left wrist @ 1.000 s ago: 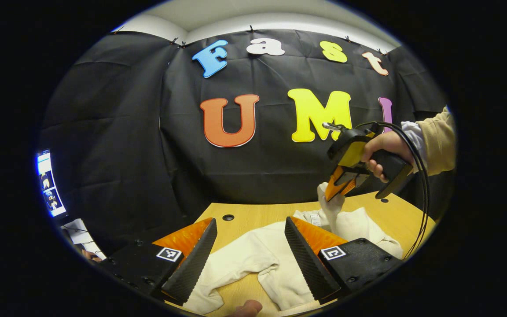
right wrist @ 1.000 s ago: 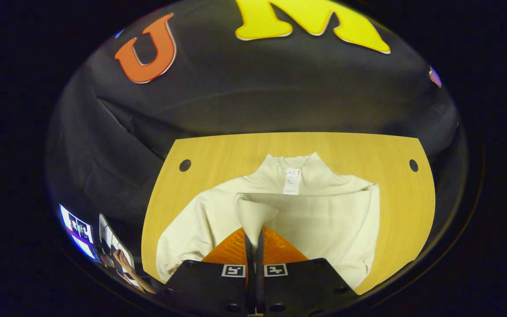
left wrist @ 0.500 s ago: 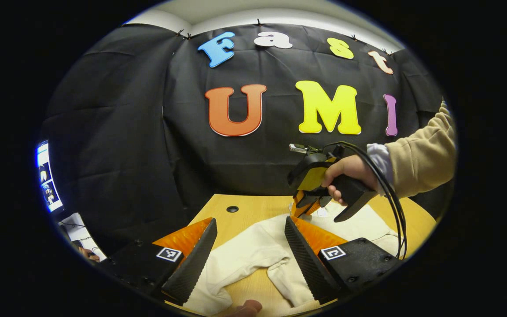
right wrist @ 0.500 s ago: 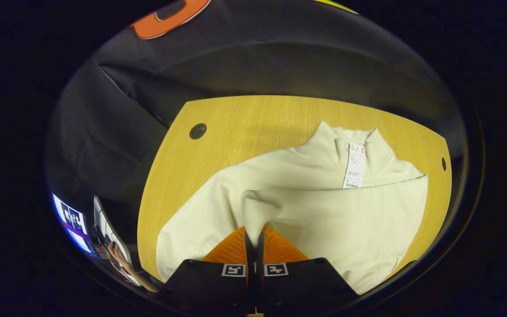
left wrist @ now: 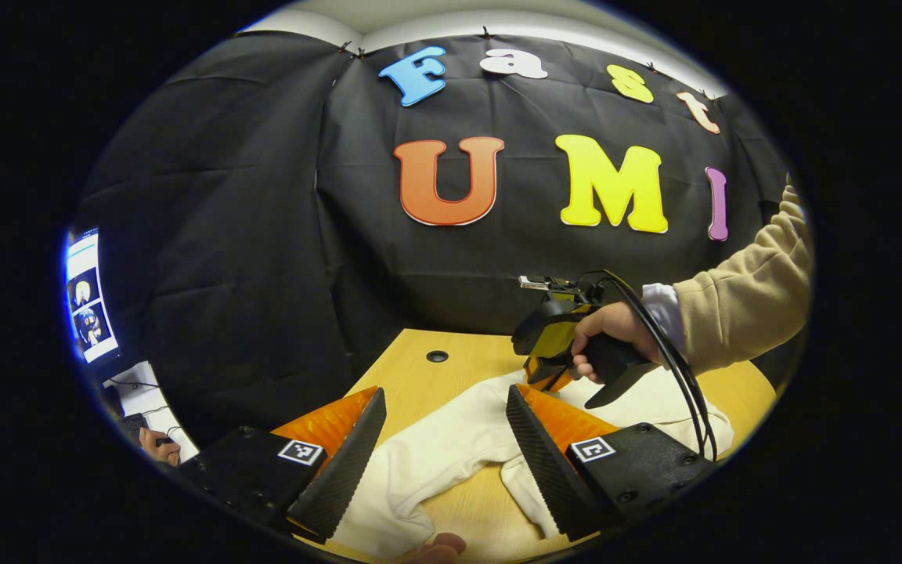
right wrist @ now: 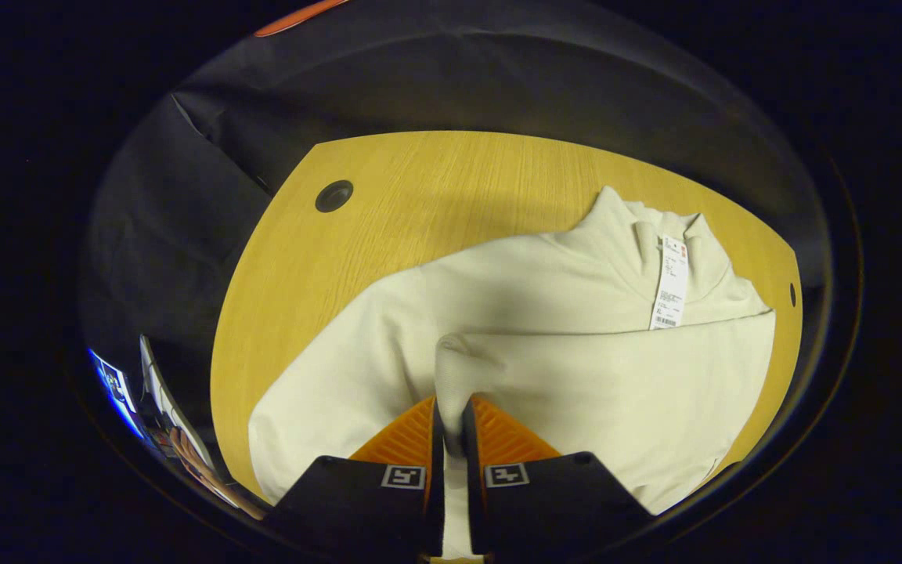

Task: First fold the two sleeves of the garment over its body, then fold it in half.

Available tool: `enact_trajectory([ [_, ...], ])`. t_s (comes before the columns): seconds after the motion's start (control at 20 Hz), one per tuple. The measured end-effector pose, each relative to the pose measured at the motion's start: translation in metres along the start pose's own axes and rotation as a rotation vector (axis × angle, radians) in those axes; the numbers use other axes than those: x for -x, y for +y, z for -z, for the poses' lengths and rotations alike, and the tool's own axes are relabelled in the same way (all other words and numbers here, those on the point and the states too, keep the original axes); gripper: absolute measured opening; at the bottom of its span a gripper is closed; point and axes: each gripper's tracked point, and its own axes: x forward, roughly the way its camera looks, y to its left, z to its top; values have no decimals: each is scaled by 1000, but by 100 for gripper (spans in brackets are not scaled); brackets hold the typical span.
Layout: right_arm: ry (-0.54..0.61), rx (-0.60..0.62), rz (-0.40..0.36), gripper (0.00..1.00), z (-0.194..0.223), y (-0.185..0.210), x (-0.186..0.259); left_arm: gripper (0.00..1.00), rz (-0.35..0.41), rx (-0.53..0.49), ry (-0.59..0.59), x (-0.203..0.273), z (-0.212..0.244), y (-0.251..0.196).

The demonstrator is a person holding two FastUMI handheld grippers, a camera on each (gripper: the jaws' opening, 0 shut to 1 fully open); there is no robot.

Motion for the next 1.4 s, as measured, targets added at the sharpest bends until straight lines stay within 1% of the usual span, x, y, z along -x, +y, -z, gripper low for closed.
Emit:
enact_trajectory([
  [0.1, -13, -45, -20, 29, 1, 4, 4, 99, -12, 16, 14, 2, 6, 2],
  [0.15, -32, -64, -50, 28, -3, 10, 7, 99, -14, 19, 15, 3, 8, 4],
  [0.25, -63, -49, -82, 44, -7, 15, 21, 99, -48, -6, 10, 4, 8, 10],
  [0.3, -83, -24, -73, 51, -8, 14, 30, 99, -64, -17, 12, 5, 12, 15],
  [0.35, -113, -1, -64, 55, -9, 13, 41, 99, -67, -23, 19, 7, 16, 16],
  [0.4, -139, 28, -65, 62, -10, 13, 49, 99, -70, -27, 29, 8, 21, 16],
  [0.45, -166, 59, -67, 56, -11, 12, 58, 99, -71, -21, 37, 10, 23, 16],
  [0.55, -215, 105, -92, 77, -9, 14, 81, 99, -89, -20, 54, 13, 28, 17],
  [0.6, -239, 122, -95, 90, -10, 10, 97, 99, -100, -19, 61, 15, 31, 18],
  [0.65, -270, 126, -113, 90, -12, 10, 111, 99, -108, -7, 63, 16, 32, 17],
  [0.7, -308, 124, -128, 84, -15, 10, 128, 99, -118, 11, 65, 19, 32, 16],
  [0.75, -347, 127, -133, 90, -21, 7, 142, 98, -122, 31, 74, 20, 34, 14],
  [0.95, -488, 171, -115, 92, -34, -24, 200, 99, -159, 70, 95, 25, 34, 10],
  [1.05, -538, 163, -120, 95, -38, -38, 227, 99, -182, 75, 98, 29, 33, 11],
  [1.1, -562, 155, -117, 93, -39, -49, 240, 98, -199, 79, 106, 29, 35, 14],
  [1.15, -593, 148, -107, 95, -41, -64, 253, 99, -216, 89, 119, 29, 38, 17],
  [1.25, -668, 131, -88, 95, -44, -94, 286, 98, -260, 112, 155, 33, 49, 23],
  [1.4, -782, 118, -65, 93, -36, -138, 339, 99, -324, 139, 212, 35, 70, 32],
])
